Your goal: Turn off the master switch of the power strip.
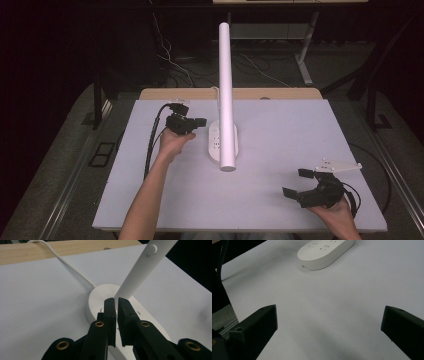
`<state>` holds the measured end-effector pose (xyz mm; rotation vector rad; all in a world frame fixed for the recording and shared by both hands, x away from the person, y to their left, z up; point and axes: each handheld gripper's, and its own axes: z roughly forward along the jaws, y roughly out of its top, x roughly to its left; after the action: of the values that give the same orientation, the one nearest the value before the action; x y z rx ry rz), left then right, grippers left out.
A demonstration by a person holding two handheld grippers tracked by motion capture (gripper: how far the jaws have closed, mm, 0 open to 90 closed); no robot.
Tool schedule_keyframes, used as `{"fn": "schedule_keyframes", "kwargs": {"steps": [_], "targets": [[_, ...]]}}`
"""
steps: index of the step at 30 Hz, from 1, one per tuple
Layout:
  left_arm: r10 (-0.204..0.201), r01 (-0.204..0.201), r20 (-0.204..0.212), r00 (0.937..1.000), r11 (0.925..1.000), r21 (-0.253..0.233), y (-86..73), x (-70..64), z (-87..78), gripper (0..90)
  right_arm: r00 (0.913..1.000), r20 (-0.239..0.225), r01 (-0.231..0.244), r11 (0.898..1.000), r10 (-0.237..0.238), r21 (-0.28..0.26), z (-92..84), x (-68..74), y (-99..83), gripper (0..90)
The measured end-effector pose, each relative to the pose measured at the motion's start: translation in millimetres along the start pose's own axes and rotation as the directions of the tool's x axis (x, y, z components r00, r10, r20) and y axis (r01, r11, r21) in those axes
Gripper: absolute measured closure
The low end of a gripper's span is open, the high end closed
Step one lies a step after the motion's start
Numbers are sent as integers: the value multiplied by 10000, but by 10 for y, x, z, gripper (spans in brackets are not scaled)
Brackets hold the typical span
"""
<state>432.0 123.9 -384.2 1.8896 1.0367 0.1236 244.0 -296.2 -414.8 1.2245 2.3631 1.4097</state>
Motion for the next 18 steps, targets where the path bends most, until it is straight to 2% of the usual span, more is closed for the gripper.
{"fn": "schedule_keyframes", "kwargs": {"steps": [2,3,6,8,9,11,14,18], "targets": [[86,-86,10,10000,10000,-49,-23,4,-45,808,10000,4,-16,10000,16,1,-3,-1,1,0],[-3,3,43,10000,10000,-53,-36,-3,-66,784,10000,5,-30,10000,30,-1,-4,-3,0,0],[-33,33,97,9999,10000,20,-68,-6,-122,661,10000,26,-15,10000,15,-21,-4,-8,-2,0],[-37,36,106,9999,10000,47,-91,-23,-158,555,10000,25,-30,10000,30,-25,-3,-12,-1,0],[90,-91,138,9999,9999,103,-95,-25,-178,502,10000,27,-39,10000,39,-28,-3,-13,-2,0],[163,-166,155,9997,9997,167,-114,-48,-218,353,10000,34,-45,10000,45,-38,-2,-13,-1,0],[527,-532,260,9983,9984,190,-159,-84,-282,145,10000,42,-53,10000,53,-41,-1,-12,0,0],[478,-488,376,9981,9984,268,-231,-114,-357,38,10000,33,-71,10000,71,-24,1,-11,0,0]]}}
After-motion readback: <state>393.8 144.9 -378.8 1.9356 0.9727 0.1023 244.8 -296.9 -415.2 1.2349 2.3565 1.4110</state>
